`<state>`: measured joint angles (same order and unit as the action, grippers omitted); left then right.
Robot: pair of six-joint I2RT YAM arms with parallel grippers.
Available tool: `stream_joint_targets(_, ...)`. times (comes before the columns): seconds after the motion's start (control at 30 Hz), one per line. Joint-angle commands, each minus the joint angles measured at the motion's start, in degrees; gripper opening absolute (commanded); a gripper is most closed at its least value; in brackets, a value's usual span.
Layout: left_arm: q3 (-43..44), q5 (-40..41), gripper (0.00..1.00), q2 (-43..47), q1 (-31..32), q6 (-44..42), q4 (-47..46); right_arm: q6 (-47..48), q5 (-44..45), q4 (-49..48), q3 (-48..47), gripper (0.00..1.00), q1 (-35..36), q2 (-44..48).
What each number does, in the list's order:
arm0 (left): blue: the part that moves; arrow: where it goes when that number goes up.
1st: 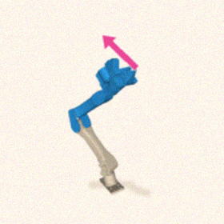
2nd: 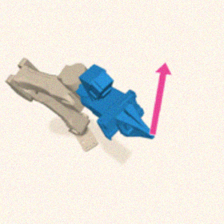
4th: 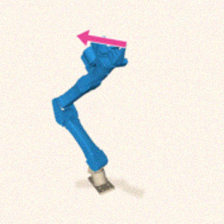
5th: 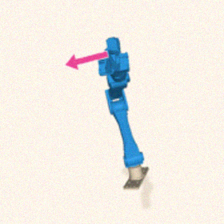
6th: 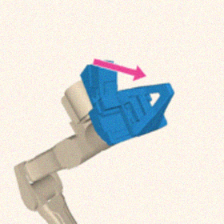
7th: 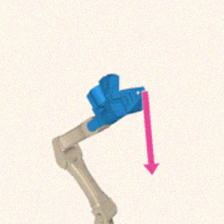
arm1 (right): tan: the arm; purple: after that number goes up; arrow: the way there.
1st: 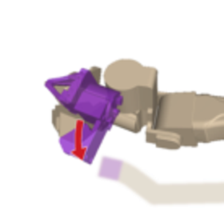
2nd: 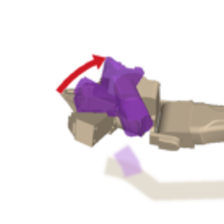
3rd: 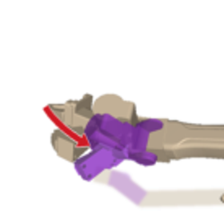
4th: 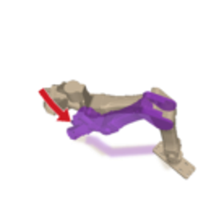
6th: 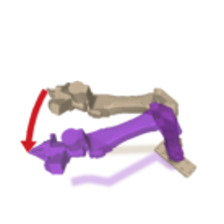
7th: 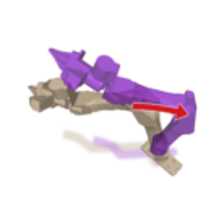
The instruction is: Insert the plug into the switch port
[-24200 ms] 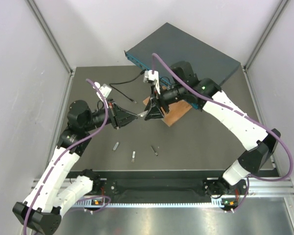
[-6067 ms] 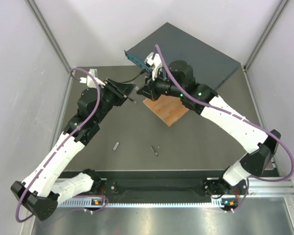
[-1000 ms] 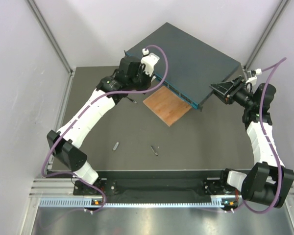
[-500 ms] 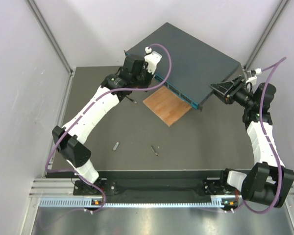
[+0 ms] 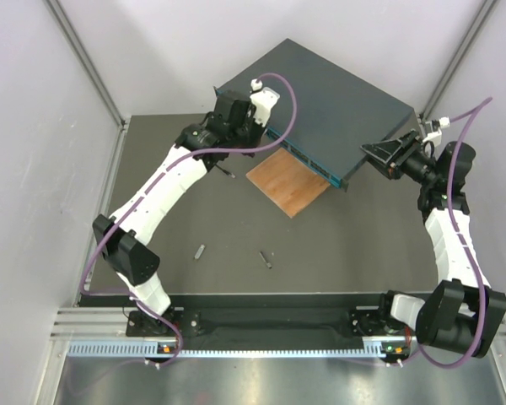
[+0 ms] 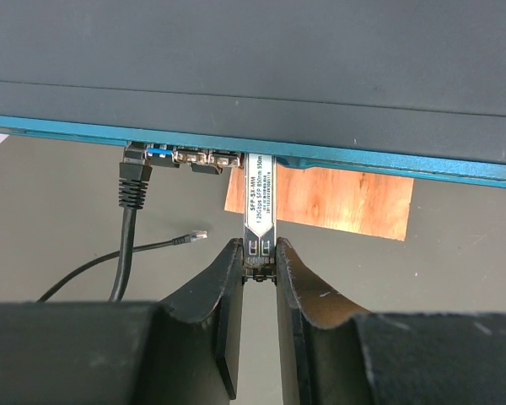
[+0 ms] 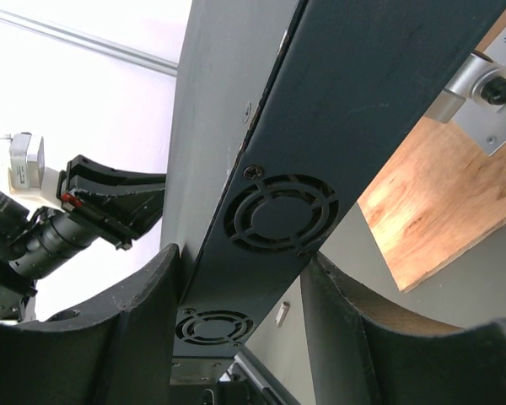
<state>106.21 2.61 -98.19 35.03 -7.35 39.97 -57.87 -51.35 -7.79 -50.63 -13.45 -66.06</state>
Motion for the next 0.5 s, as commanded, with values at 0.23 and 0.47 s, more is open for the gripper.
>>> stream_joint_targets(0.23,3.74,-2.35,0.00,-2.27,0.04,2.26,-4.90,7.68,-0.24,-4.51,-3.25,0.00,2.82,-0.65)
stream_joint_targets(0.47,5.75,-5.51,0.00,-3.06,-1.54,3.31,-4.72,9.00,-0.33,-3.20,-3.68,0.00,2.91,-0.47)
